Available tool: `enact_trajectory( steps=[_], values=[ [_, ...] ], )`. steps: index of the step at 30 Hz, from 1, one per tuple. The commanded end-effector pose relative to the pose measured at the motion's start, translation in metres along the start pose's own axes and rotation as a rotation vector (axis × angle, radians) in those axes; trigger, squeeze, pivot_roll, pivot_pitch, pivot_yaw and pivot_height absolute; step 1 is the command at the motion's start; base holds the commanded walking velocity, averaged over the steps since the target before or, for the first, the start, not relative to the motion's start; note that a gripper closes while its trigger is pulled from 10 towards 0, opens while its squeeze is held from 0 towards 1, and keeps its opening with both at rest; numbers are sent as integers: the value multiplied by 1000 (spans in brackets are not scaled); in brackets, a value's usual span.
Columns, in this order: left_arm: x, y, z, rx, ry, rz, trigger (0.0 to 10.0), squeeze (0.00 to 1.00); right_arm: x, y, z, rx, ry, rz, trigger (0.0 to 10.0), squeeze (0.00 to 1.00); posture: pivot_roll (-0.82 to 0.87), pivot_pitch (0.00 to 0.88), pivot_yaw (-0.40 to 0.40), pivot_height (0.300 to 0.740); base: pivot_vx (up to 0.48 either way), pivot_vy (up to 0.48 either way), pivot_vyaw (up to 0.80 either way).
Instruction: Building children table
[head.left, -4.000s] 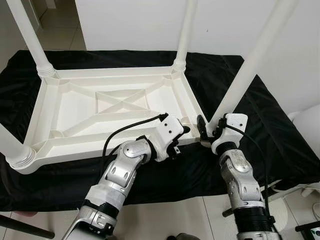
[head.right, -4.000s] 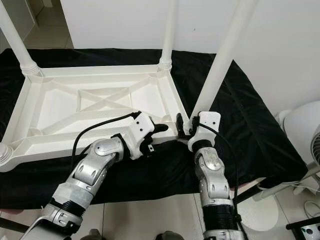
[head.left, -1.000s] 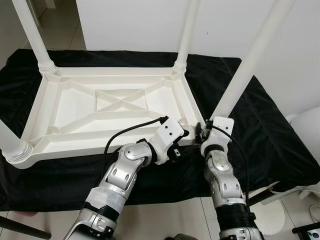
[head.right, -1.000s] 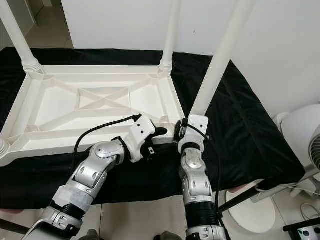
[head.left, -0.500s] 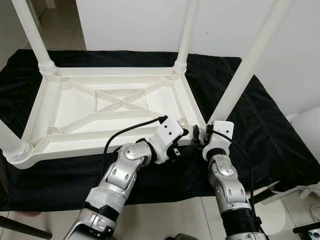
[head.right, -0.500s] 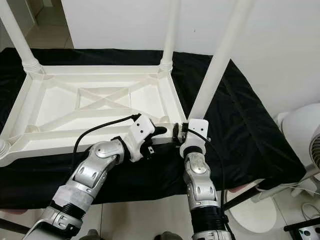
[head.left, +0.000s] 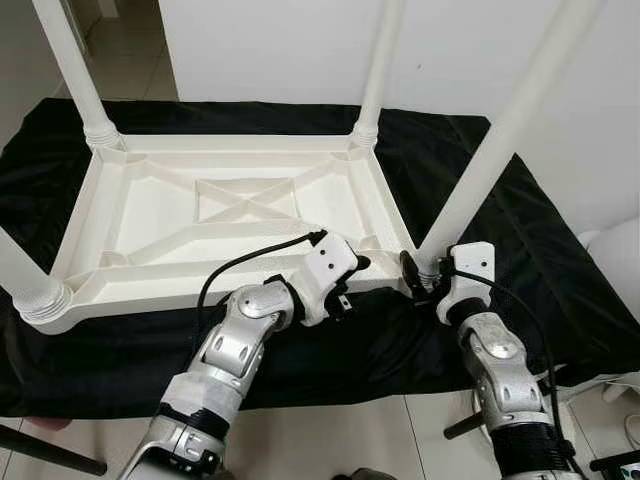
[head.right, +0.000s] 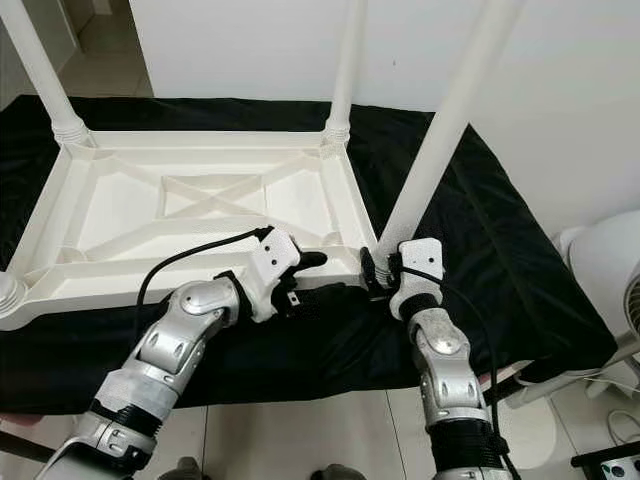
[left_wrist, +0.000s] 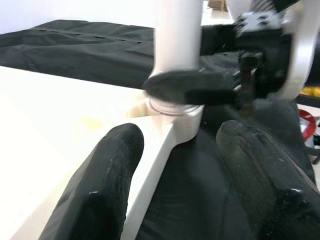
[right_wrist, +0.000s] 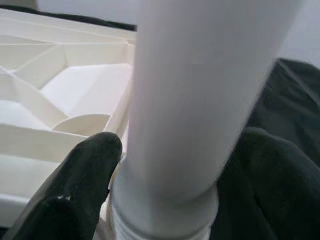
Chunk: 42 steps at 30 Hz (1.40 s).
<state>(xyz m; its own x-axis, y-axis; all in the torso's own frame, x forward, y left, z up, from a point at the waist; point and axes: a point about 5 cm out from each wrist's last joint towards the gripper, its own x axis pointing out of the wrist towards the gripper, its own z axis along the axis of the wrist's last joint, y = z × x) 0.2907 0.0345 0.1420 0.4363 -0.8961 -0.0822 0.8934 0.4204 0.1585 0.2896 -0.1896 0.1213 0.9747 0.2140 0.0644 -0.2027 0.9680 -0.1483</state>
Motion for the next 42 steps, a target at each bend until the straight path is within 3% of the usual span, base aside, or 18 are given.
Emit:
enact_trajectory(
  steps=[1, 11, 12, 15, 16, 17, 18, 27, 28, 42],
  values=[
    [0, -3, 0, -6, -4, -21, 10000, 0, -2, -3, -4, 11, 4, 10, 10000, 0, 21, 0, -53, 740, 0, 0, 0],
    [-1, -8, 4, 15, -28, -78, 10000, 0, 18, -9, 1, 14, -28, 198, 10000, 0, 36, 0, -39, 740, 0, 0, 0],
    [-1, -8, 5, 17, -29, -76, 10000, 0, 21, -10, 1, 3, -25, 211, 8157, 0, 39, 0, -41, 740, 0, 0, 0],
    [0, -8, 5, 19, -29, -75, 10000, 0, 23, -10, 0, -6, -24, 218, 8157, 0, 39, 0, -41, 740, 0, 0, 0],
    [-1, -8, 5, 21, -30, -72, 10000, 0, 25, -11, 0, -10, -20, 230, 3608, 0, 44, 0, -44, 740, 0, 0, 0],
    [-1, -8, 5, 21, -30, -72, 10000, 0, 25, -11, 0, -10, -20, 230, 3608, 0, 44, 0, -44, 740, 0, 0, 0],
    [0, -7, 5, 23, -31, -66, 10000, 0, 27, -12, -1, -13, -14, 247, 0, 0, 48, 0, -47, 740, 0, 0, 0],
    [0, -6, 7, 36, -34, -42, 10000, 0, 25, -15, -10, 40, 2, 276, 0, 0, 52, 0, -52, 740, 0, 0, 0],
    [0, -5, 7, 36, -33, -41, 10000, 0, 24, -16, -12, 51, 7, 267, 10000, 0, 52, 0, -52, 740, 0, 0, 0],
    [2, -6, 6, 33, -29, -44, 10000, 0, 22, -14, -18, 106, 36, 139, 10000, 0, 40, 0, -50, 740, 0, 0, 0]
  ],
)
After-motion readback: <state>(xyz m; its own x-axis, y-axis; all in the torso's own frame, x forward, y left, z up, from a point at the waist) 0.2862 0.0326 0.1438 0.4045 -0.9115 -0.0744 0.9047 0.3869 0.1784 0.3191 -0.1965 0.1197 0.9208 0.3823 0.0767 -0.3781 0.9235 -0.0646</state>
